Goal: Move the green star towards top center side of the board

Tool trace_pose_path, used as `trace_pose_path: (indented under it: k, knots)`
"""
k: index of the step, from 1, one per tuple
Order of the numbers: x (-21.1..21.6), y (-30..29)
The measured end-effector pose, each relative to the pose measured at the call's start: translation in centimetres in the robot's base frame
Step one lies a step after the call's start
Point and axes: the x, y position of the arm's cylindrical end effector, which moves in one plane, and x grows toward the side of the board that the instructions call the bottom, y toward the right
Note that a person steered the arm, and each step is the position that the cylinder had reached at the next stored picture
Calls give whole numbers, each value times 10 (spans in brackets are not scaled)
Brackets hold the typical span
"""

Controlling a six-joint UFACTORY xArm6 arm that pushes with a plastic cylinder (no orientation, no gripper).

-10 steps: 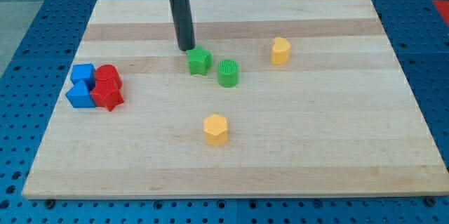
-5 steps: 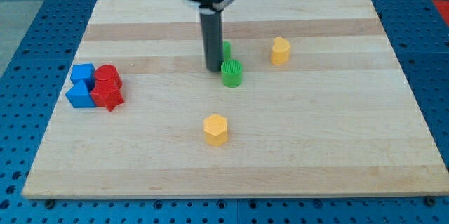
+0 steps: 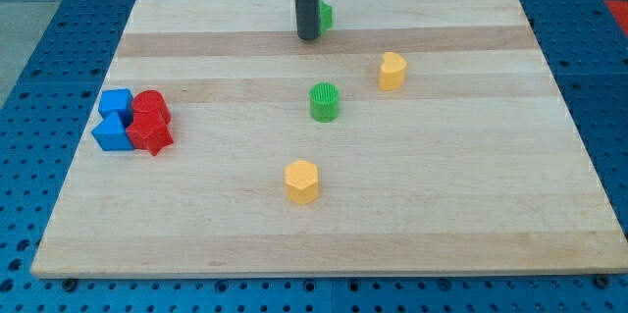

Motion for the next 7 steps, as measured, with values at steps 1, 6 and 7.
trace_pose_path:
  k: [1,6,7]
  knots:
    - [7,7]
    - [-29,32]
    - [-35,11]
